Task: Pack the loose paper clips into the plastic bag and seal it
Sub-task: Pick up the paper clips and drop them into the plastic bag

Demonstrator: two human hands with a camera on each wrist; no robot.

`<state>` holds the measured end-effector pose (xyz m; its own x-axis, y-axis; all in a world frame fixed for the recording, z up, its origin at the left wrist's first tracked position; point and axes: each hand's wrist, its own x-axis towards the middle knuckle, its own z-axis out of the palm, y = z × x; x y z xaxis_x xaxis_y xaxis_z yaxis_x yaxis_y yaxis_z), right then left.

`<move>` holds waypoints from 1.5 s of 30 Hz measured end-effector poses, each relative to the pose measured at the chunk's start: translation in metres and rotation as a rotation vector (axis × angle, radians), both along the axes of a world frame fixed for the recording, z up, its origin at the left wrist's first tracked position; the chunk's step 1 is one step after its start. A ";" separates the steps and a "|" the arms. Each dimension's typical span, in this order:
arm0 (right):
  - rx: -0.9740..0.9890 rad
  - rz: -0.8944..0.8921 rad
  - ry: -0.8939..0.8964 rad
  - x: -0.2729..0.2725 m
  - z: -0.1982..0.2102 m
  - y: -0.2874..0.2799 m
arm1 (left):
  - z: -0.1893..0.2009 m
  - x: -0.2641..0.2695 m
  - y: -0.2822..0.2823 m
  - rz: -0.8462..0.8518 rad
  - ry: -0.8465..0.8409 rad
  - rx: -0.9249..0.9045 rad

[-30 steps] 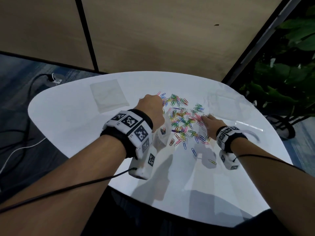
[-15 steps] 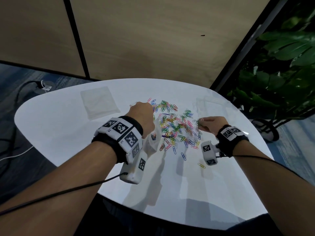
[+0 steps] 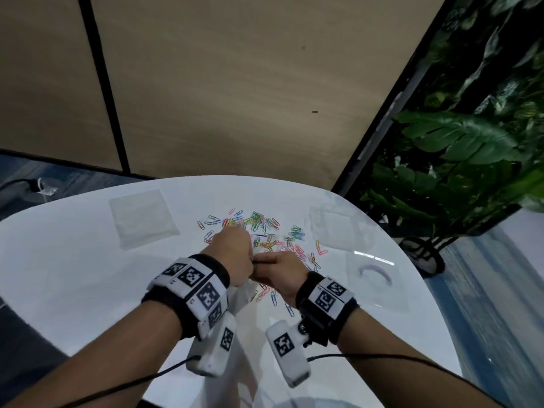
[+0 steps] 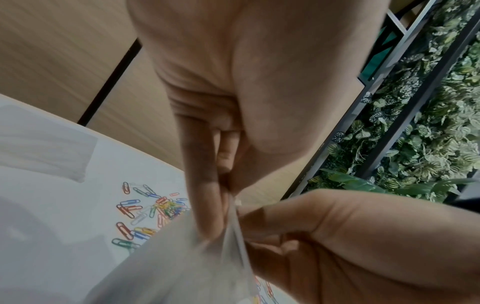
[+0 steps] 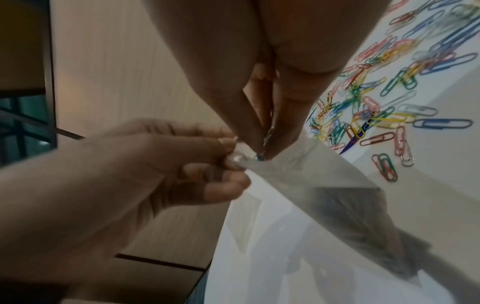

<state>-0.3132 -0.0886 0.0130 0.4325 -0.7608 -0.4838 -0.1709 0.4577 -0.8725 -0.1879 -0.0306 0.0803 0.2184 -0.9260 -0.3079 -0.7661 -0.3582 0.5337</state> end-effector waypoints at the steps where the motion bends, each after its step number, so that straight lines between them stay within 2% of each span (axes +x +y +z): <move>1: -0.040 0.016 0.049 0.002 -0.002 0.001 | 0.000 -0.001 0.001 0.000 0.012 0.001; 5: -0.278 0.140 0.338 0.005 -0.006 -0.002 | -0.002 -0.001 0.002 0.004 0.037 -0.014; 7: -0.465 0.286 0.507 0.005 0.000 -0.003 | -0.003 0.002 0.001 0.010 0.043 -0.021; 9: -0.593 0.477 0.605 0.008 0.010 -0.001 | -0.003 0.005 0.000 0.013 0.038 -0.020; 11: -0.615 0.592 0.589 0.010 0.019 -0.001 | -0.003 0.007 -0.001 0.012 0.026 -0.019; 13: -0.553 0.619 0.490 0.007 0.025 -0.007 | -0.002 0.009 -0.001 0.019 0.017 -0.028; 15: -0.417 0.521 0.326 -0.002 0.026 -0.021 | -0.002 0.011 0.000 0.028 0.008 -0.040; 17: -0.360 0.383 0.318 -0.018 0.017 -0.047 | -0.002 0.013 0.002 0.032 0.005 -0.049; 19: -0.449 0.326 0.567 -0.041 -0.002 -0.076 | -0.003 0.016 0.004 0.025 0.009 -0.047; 21: -0.571 0.399 0.999 -0.067 -0.027 -0.100 | -0.003 0.020 0.005 0.024 0.006 -0.042; 23: -0.606 0.489 1.204 -0.086 -0.047 -0.113 | -0.003 0.023 0.005 0.023 -0.002 -0.037; 28: -0.588 0.474 1.195 -0.093 -0.085 -0.138 | -0.005 0.029 0.006 0.004 -0.032 -0.017; 33: -0.675 0.582 1.211 -0.076 -0.079 -0.121 | -0.005 0.027 0.001 -0.010 -0.053 -0.014; 36: -0.787 0.669 1.161 -0.064 -0.080 -0.108 | -0.005 0.022 -0.001 -0.022 -0.052 -0.010; 39: -0.943 0.745 1.209 -0.052 -0.082 -0.099 | -0.004 0.019 -0.001 -0.023 -0.053 -0.007; 42: -0.994 0.659 1.262 -0.045 -0.080 -0.096 | -0.004 0.020 0.002 -0.035 -0.065 -0.002; 45: -0.846 0.504 1.246 -0.050 -0.073 -0.099 | -0.004 0.023 0.003 -0.043 -0.074 0.004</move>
<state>-0.3629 -0.1871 -0.0598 0.3859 -0.8903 -0.2418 -0.9206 -0.3886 -0.0384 -0.1654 -0.0272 0.0766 0.2005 -0.9337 -0.2967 -0.8180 -0.3262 0.4738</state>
